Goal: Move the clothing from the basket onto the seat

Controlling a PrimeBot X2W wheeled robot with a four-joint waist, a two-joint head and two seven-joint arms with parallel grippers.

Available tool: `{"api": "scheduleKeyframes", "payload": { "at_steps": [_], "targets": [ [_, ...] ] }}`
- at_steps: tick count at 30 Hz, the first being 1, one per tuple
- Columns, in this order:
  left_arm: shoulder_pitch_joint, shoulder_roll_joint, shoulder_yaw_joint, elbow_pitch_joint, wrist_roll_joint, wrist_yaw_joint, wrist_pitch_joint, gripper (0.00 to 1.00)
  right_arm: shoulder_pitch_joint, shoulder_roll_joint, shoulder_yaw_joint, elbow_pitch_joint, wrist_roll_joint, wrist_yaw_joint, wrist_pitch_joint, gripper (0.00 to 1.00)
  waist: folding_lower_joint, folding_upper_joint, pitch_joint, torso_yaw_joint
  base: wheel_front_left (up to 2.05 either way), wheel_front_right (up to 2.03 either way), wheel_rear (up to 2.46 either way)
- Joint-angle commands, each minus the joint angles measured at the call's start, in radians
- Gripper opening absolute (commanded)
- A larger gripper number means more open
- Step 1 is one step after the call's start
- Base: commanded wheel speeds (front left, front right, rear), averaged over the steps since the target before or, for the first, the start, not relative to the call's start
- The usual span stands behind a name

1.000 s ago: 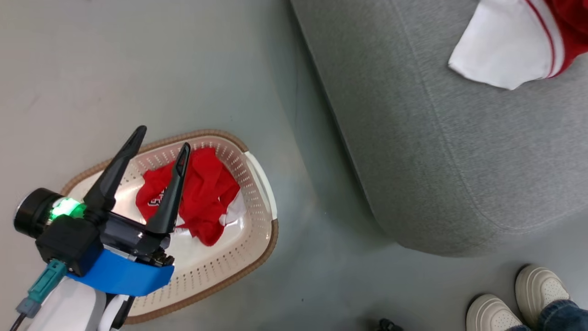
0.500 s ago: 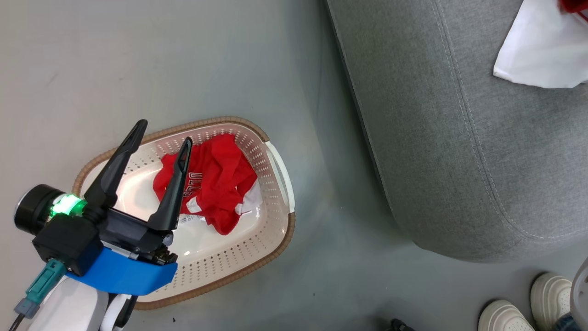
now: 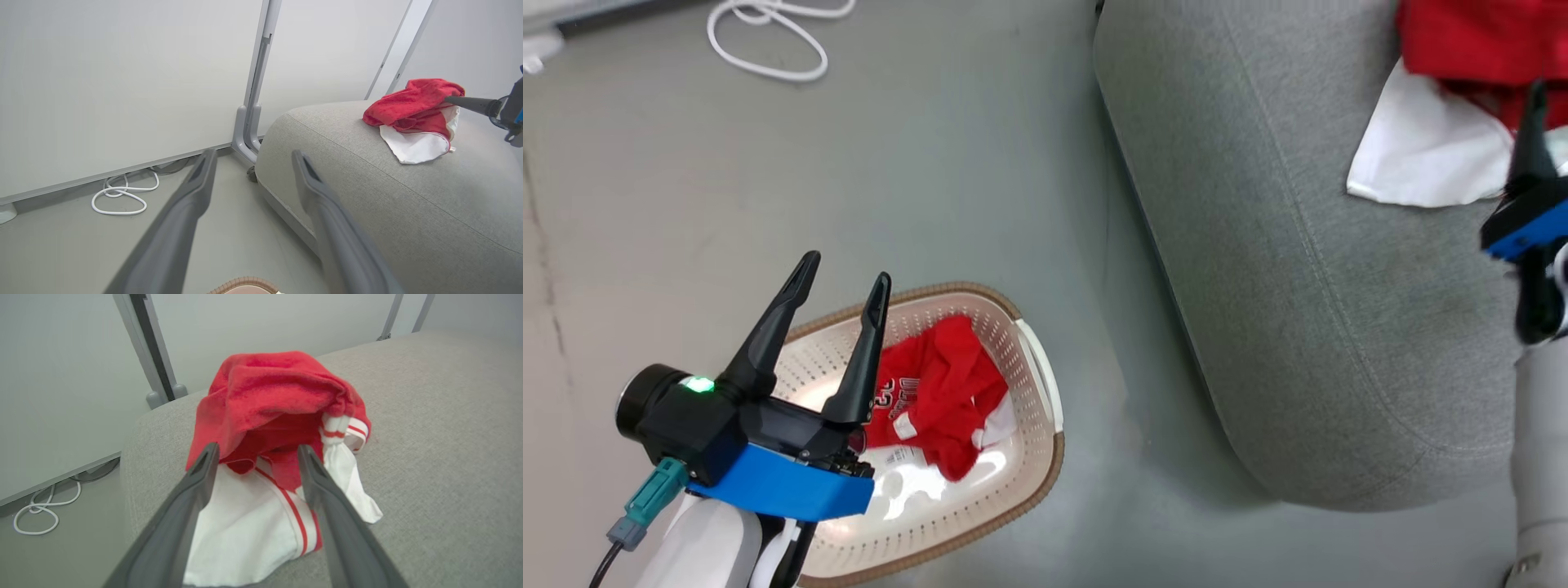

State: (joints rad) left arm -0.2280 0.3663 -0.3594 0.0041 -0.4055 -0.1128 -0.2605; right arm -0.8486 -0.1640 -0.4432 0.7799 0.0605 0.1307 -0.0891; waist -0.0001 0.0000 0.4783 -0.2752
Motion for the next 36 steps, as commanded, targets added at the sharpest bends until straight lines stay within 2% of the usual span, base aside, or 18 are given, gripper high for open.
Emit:
{"api": "scheduleKeyframes", "payload": {
  "at_steps": [1, 10, 23, 28, 36],
  "targets": [
    [0.011, -0.009, 0.013, 0.006, -0.002, -0.005, -0.005, 1.00, 0.042, 0.008, 0.025, -0.021, 0.011, 0.000, -0.010, 1.00, 0.0001, 0.0000, -0.063, 0.005, 0.00, 0.00, 0.00],
    [0.089, -0.096, 0.084, 0.064, -0.004, -0.013, -0.006, 1.00, 0.326, 0.051, 0.200, -0.245, 0.040, 0.000, -0.045, 1.00, 0.0001, 0.0000, -0.206, 0.020, 0.00, 0.00, 0.00],
    [0.169, -0.169, 0.133, 0.161, -0.007, -0.018, -0.006, 1.00, 0.691, 0.114, 0.280, -0.618, -0.001, 0.000, -0.009, 1.00, 0.0001, 0.0000, -0.351, 0.074, 0.00, 0.00, 0.00],
    [0.193, -0.181, 0.148, 0.184, -0.010, -0.018, -0.006, 1.00, 0.792, 0.113, 0.309, -0.704, 0.031, 0.000, 0.016, 1.00, 0.0001, 0.0000, -0.394, 0.103, 0.00, 0.00, 0.00],
    [0.225, -0.198, 0.173, 0.202, 0.002, -0.018, -0.006, 1.00, 0.865, 0.114, 0.332, -0.748, 0.028, 0.000, 0.039, 1.00, 0.0001, 0.0000, -0.433, 0.164, 0.00, 0.00, 0.00]
  ]
}}
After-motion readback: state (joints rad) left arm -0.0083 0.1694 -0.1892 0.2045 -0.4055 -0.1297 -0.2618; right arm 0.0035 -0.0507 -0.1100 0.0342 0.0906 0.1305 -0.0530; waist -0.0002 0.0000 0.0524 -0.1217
